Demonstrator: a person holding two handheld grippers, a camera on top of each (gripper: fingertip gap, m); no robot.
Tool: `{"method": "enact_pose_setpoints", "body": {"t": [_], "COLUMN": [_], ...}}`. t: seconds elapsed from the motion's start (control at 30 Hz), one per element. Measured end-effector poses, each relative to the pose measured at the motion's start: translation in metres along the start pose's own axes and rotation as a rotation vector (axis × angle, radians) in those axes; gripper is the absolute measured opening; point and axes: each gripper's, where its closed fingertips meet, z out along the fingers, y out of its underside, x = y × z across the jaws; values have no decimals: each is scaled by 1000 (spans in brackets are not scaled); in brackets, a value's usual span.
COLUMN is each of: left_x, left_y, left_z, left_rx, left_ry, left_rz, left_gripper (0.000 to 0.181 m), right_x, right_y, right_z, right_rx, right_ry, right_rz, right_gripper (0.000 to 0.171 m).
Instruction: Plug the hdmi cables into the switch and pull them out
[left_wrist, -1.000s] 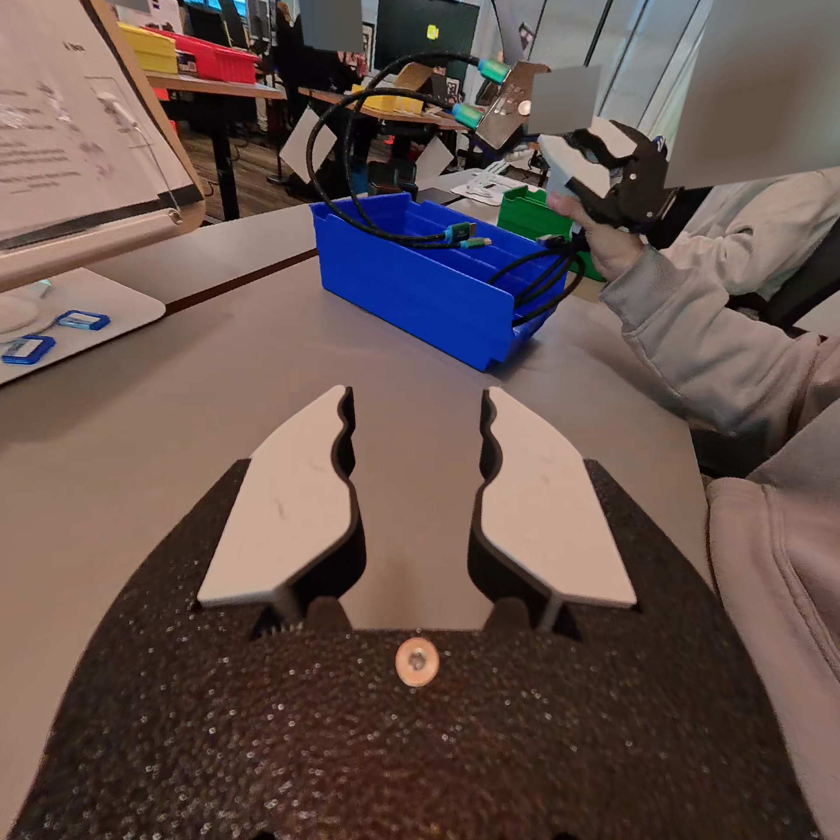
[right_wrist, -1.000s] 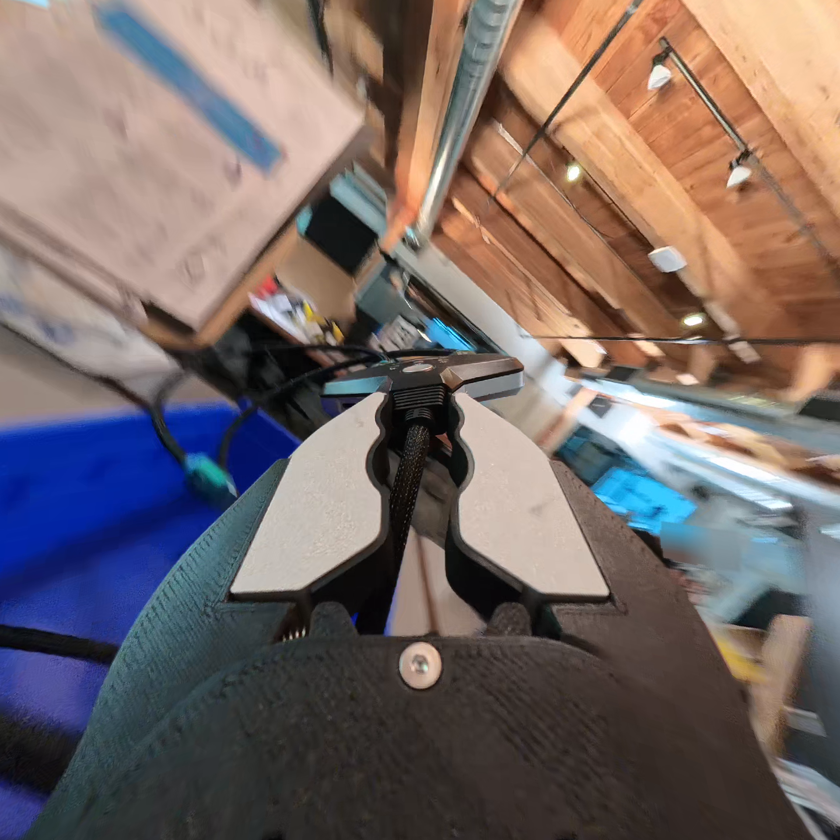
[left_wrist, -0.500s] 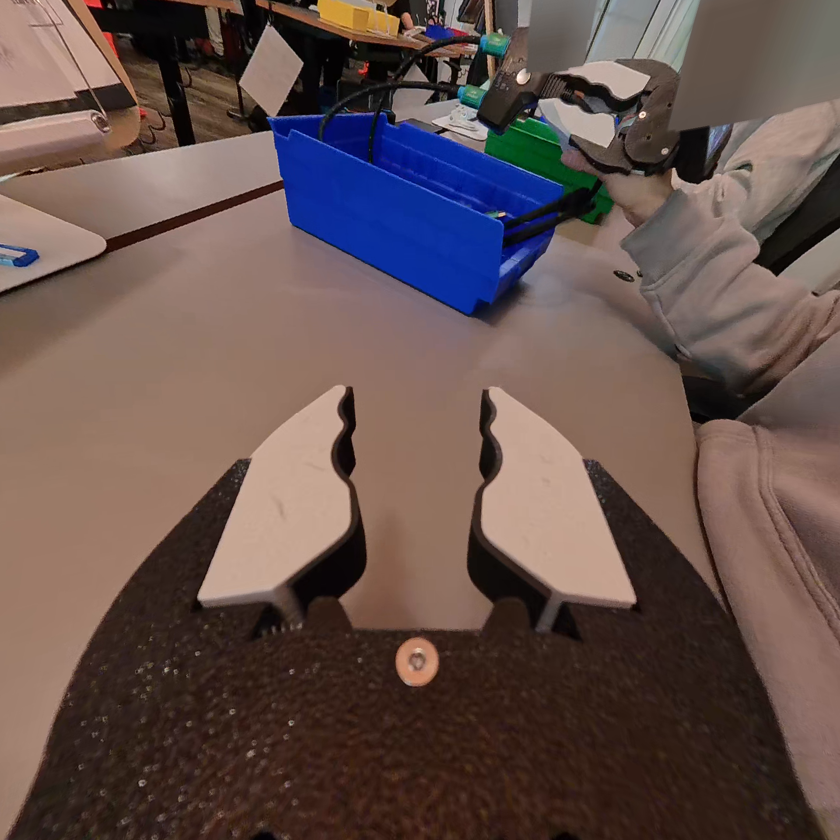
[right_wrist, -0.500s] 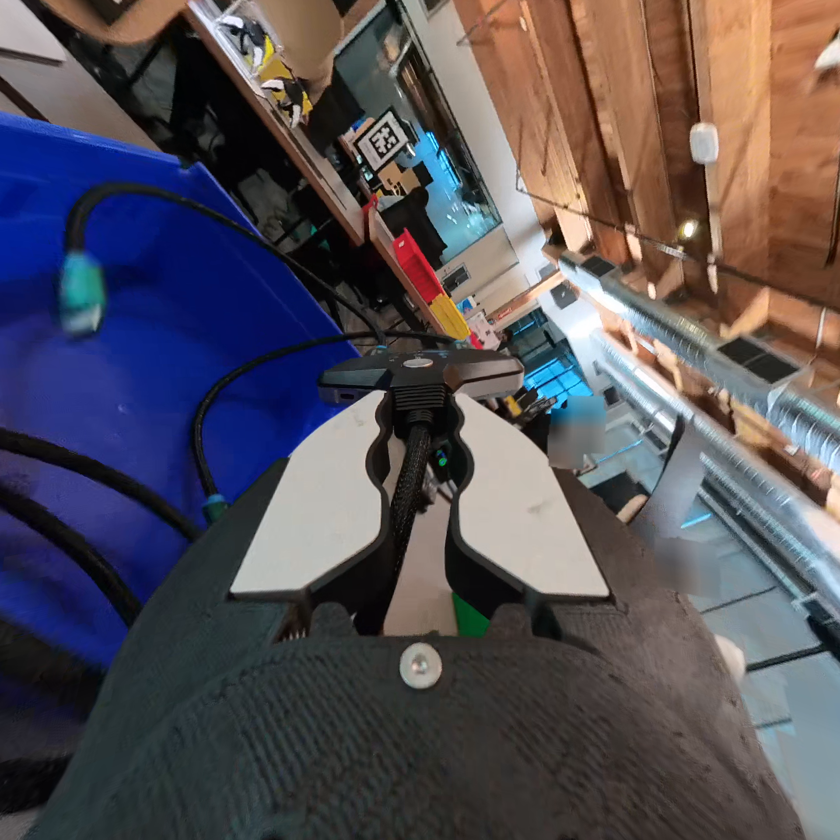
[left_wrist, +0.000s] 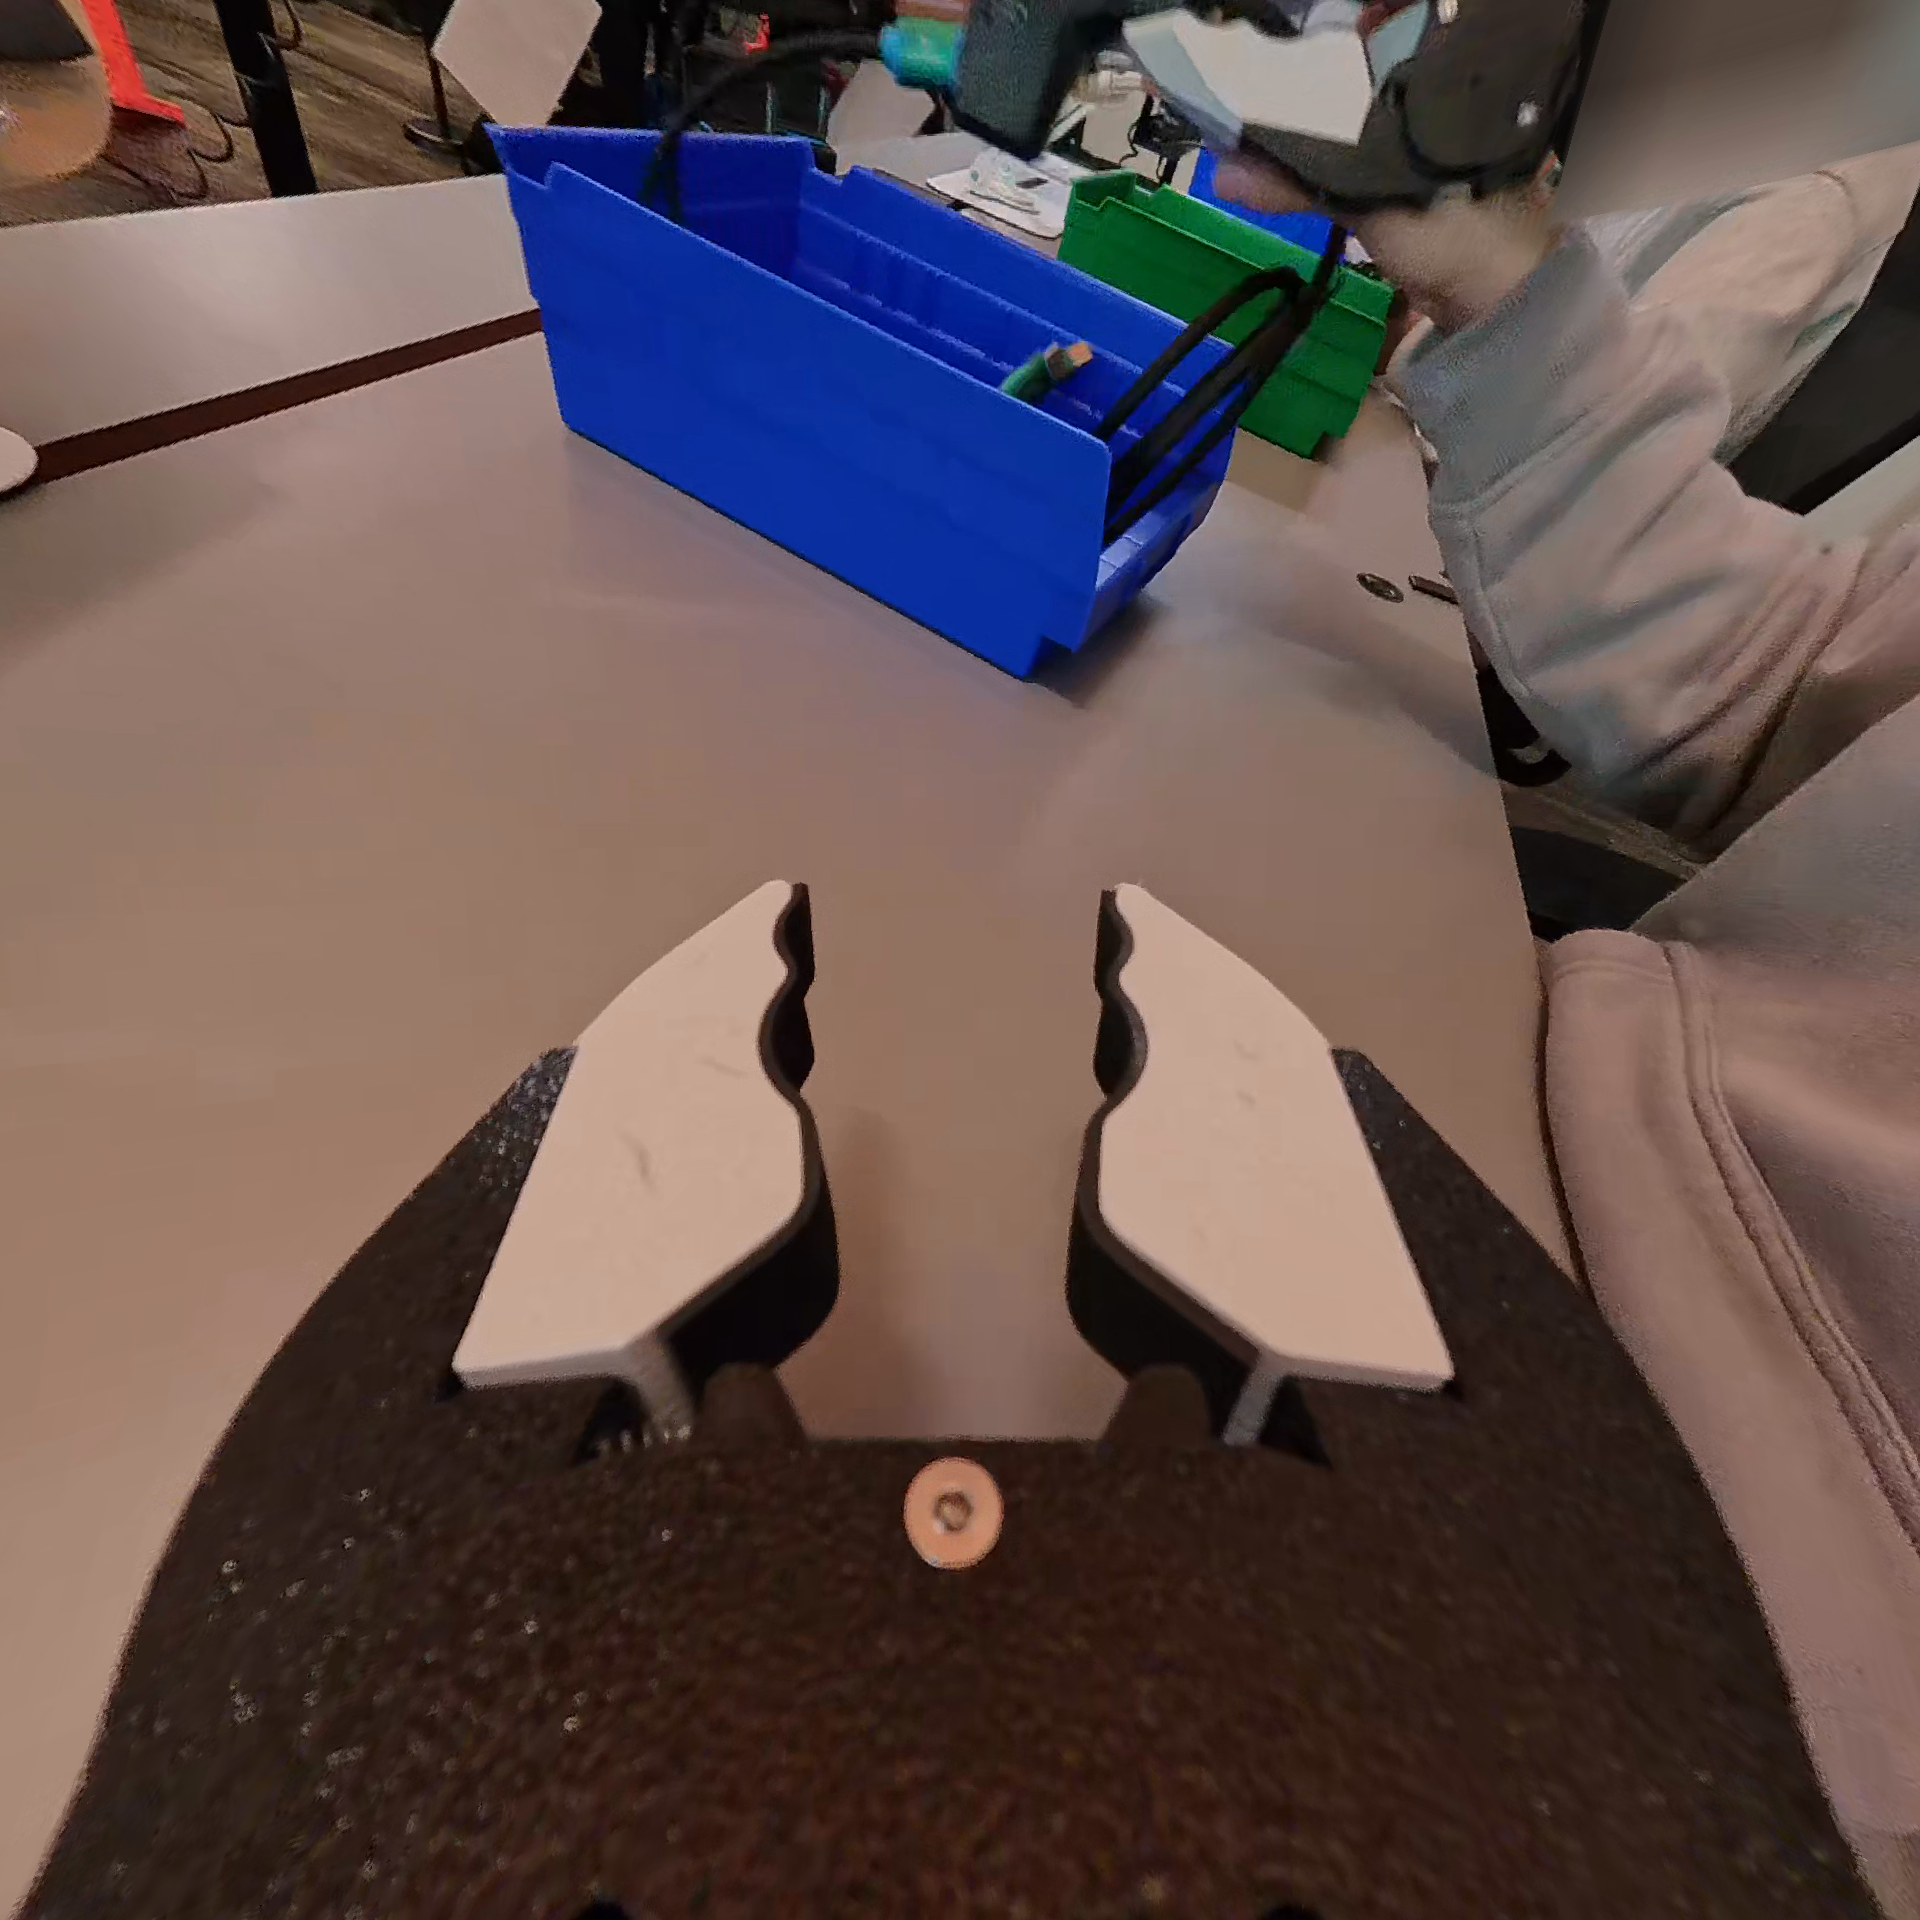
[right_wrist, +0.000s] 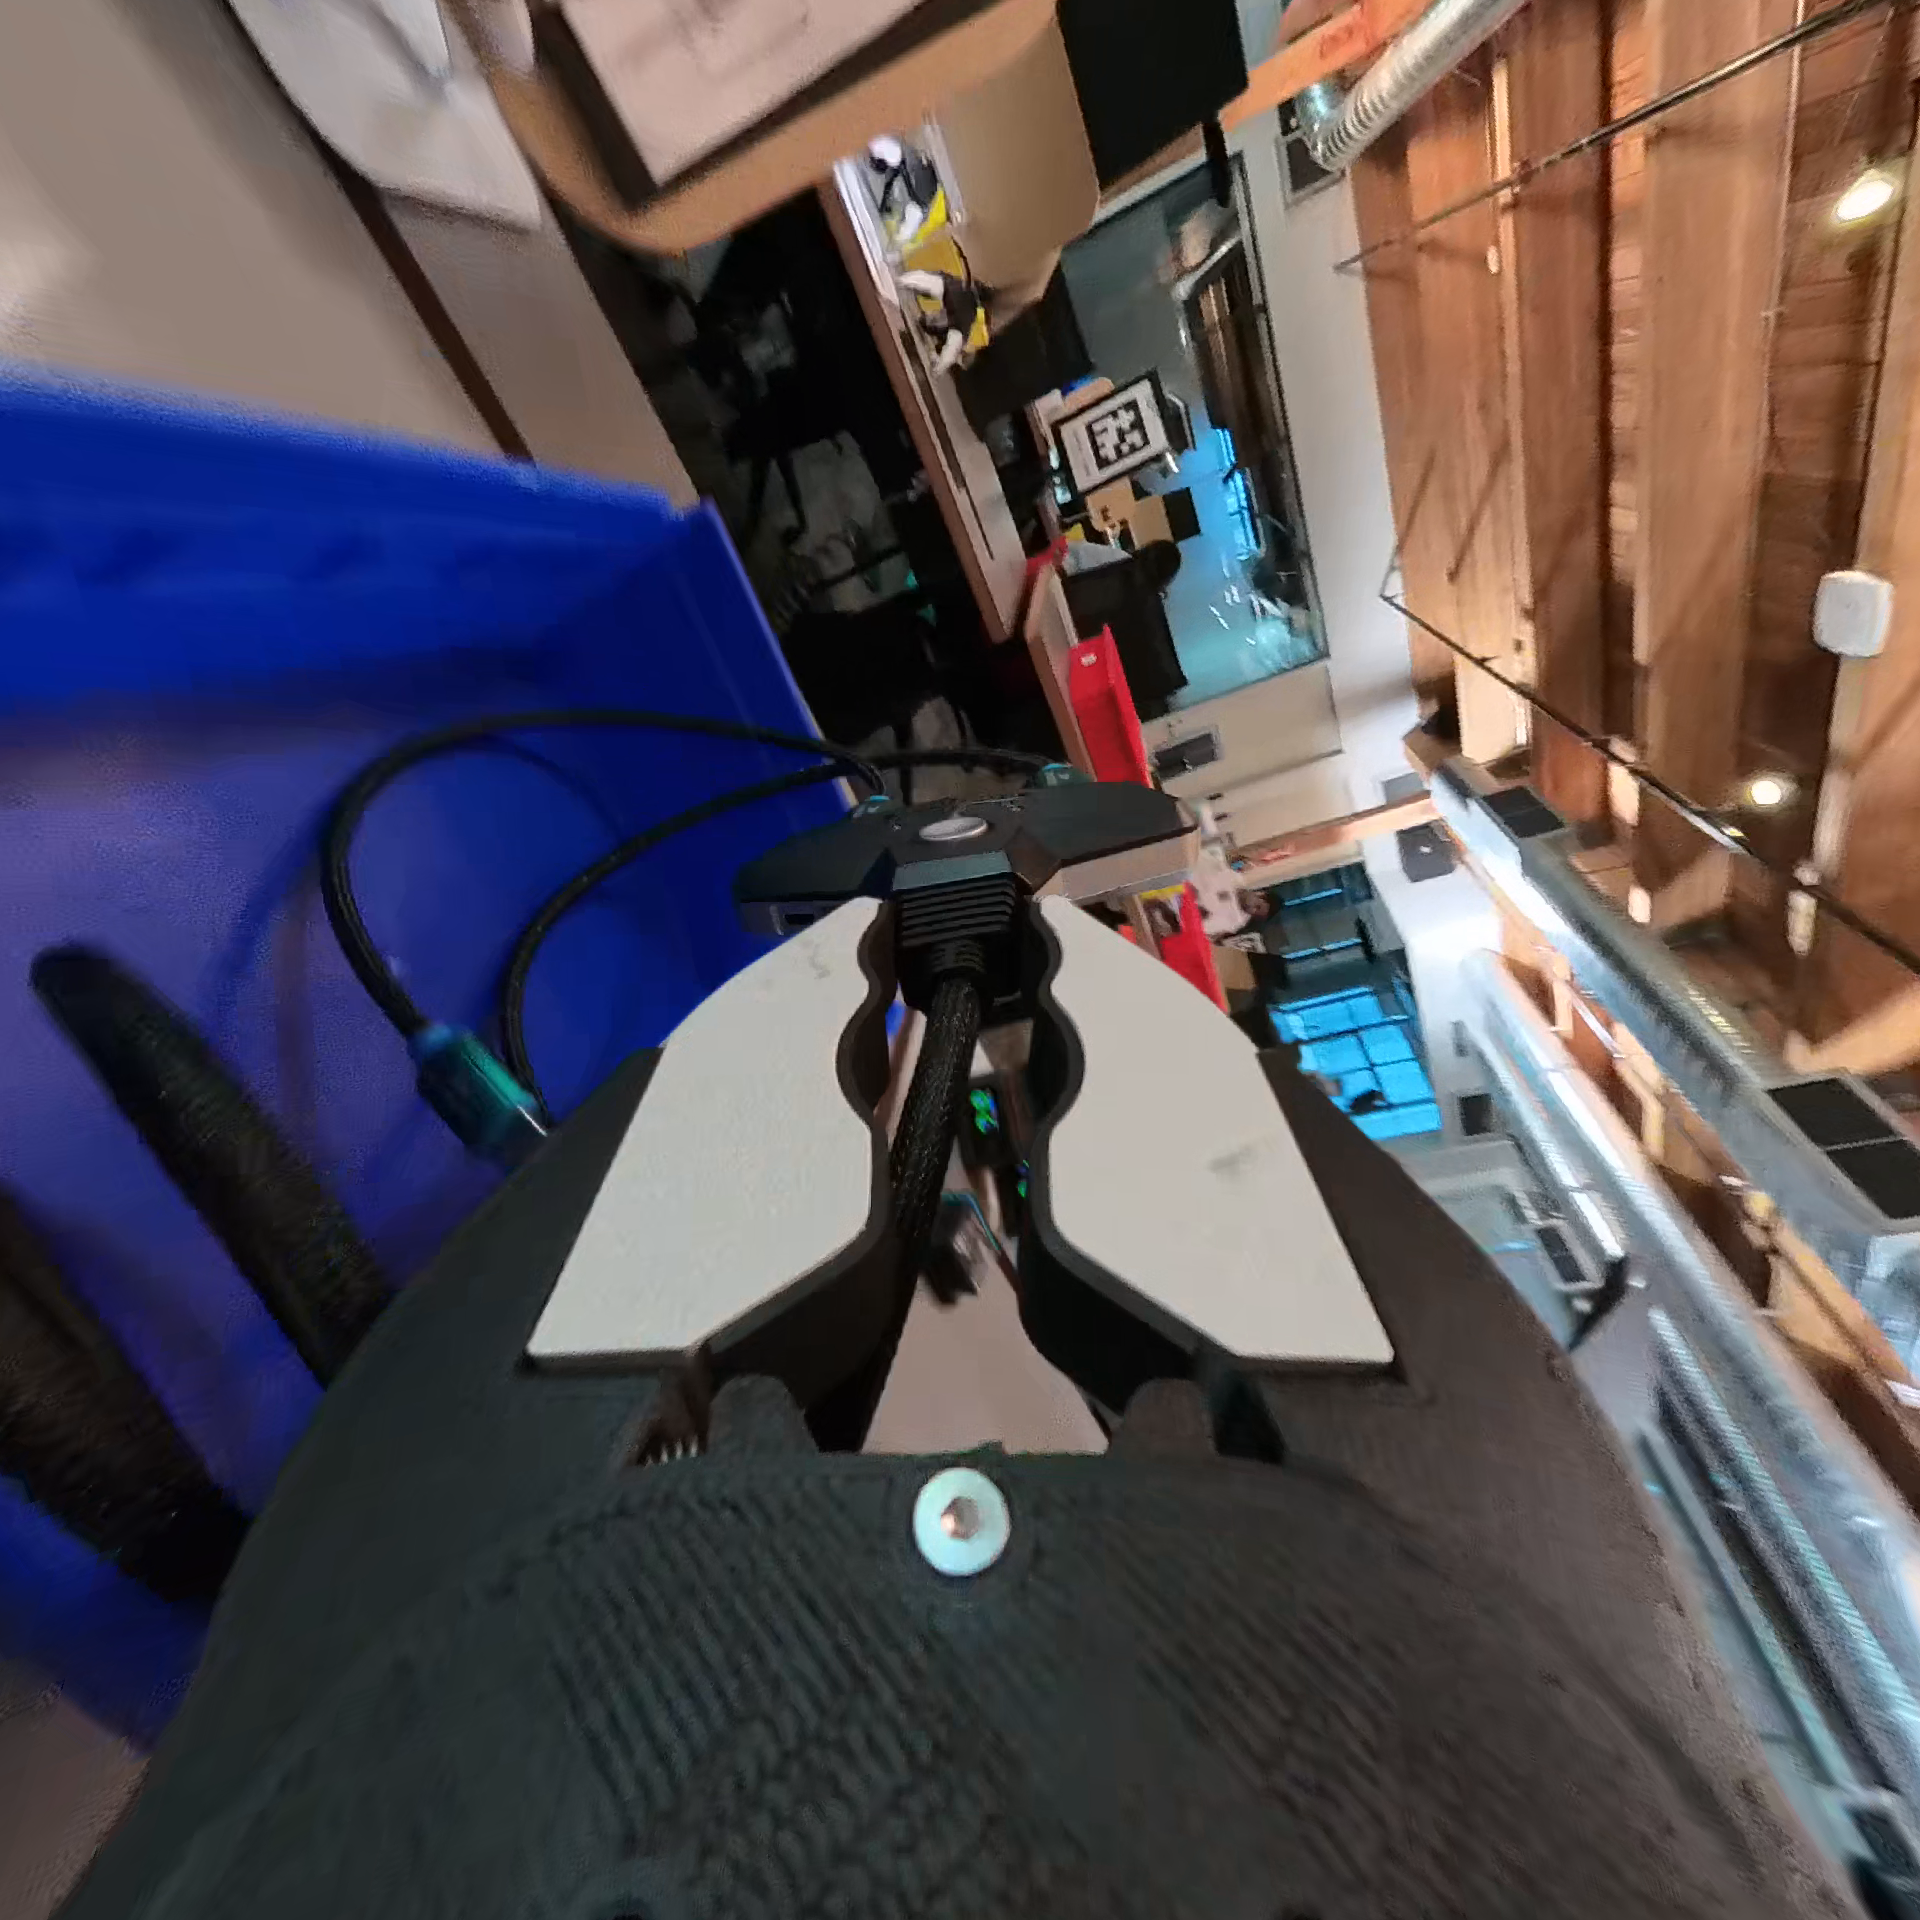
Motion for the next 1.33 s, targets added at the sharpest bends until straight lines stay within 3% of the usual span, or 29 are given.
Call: {"method": "enact_pose_setpoints", "body": {"t": [0.13, 0.2, 0.33, 0.43, 0.57, 0.7, 0.8, 0.9, 1.03, 1.1, 1.17, 1.33], "left_x": [8, 12, 23, 27, 29, 30, 30, 30, 29, 29, 24, -34], "left_y": [6, 11, 22, 33, 38, 31, 30, 30, 21, 3, -20, -58], "left_z": [9, 13, 17, 19, 24, 24, 20, 15, 8, -3, -23, -109], "left_rx": [-27, -41, -74, -115, -138, -101, -80, -63, -18, 41, 94, 131], "left_ry": [25, 36, 71, 85, 104, 102, 97, 97, 70, 26, -48, -426], "left_rz": [2, 0, -2, 9, -6, -11, -23, -43, -54, -33, -2, 78], "left_gripper": [52, 52, 52, 52, 52, 52, 52, 52, 52, 52, 51, 52], "right_x": [1, -4, -40, -50, -58, -15, 0, -26, -63, -63, -60, -54], "right_y": [-31, -24, 22, 36, 63, 35, 26, 14, 15, 9, -12, -61], "right_z": [21, 30, 37, 33, 29, 9, -15, -32, -25, -25, -31, -50], "right_rx": [115, 137, -42, -47, -165, 93, 143, 121, 6, 0, 88, 285], "right_ry": [-51, -43, -55, -22, -184, -137, -193, -329, -284, -197, -165, -145], "right_rz": [262, 358, 188, 179, 214, 554, 750, 721, 513, 485, 504, 567], "right_gripper": [23, 23, 24, 23, 50, 49, 52, 62, 58, 52, 59, 61]}}
